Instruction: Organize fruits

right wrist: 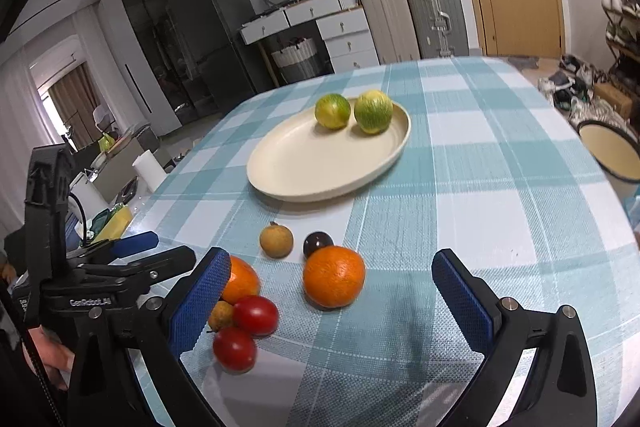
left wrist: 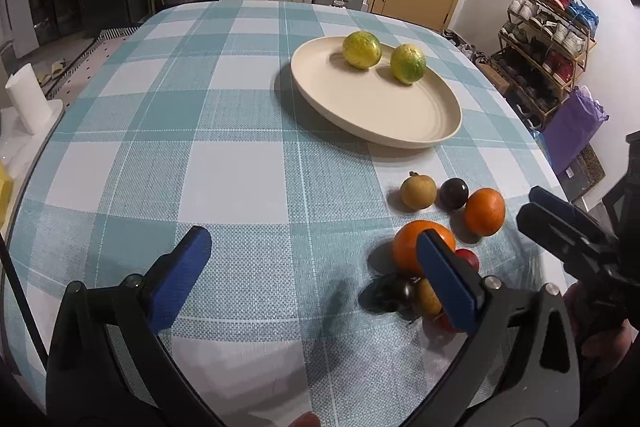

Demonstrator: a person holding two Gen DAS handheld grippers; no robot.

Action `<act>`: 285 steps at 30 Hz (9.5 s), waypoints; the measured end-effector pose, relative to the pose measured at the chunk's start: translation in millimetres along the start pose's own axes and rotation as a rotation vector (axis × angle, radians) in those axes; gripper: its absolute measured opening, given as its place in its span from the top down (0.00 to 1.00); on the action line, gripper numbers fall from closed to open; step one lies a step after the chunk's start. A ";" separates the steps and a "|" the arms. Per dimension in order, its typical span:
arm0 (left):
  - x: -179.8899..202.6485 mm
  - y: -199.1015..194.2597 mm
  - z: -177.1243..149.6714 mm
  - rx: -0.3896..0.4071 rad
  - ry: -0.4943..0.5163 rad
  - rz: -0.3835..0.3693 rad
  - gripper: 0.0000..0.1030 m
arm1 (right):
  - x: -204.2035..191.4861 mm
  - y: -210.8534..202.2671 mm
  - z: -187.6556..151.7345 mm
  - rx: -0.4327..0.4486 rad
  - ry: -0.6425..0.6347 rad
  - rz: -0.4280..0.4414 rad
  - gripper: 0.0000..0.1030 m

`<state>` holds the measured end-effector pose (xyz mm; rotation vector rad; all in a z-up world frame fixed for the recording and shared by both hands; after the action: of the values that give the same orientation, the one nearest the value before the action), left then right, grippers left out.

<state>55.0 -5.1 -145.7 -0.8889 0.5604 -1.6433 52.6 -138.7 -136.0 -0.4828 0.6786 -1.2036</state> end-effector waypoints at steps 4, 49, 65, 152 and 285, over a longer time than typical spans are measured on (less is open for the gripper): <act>-2.1 2.8 -2.4 -0.013 -0.001 -0.006 0.01 | 0.4 9.3 -3.4 -0.034 0.011 0.013 0.00; 46.2 35.0 1.6 -0.140 -0.018 -0.255 0.05 | 13.3 2.6 -4.8 -0.067 0.082 0.119 0.61; 58.5 40.8 0.3 -0.177 -0.012 -0.367 0.65 | 9.5 1.9 -2.6 -0.065 0.061 0.135 0.61; -14.6 159.8 214.1 -0.085 -0.218 -0.412 0.65 | -49.1 161.8 122.1 -0.138 -0.044 0.156 0.52; 38.3 6.8 -28.0 -0.187 0.080 -0.362 0.79 | -10.5 -29.8 -9.0 -0.006 0.027 0.066 0.06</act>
<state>33.5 -46.2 -157.7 -1.1148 0.6434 -1.9830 23.9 -137.5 -120.2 -0.4465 0.7163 -1.1476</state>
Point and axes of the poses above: each gripper's, at about its wrist camera, not at the fingertips, and y roughly the way its jaws point, x to its right, z to its top, the point moved 9 cm from there along y, roughly the way its jaws point, and after that the axes turned 7 degrees about -z, right-handed, at the moved point
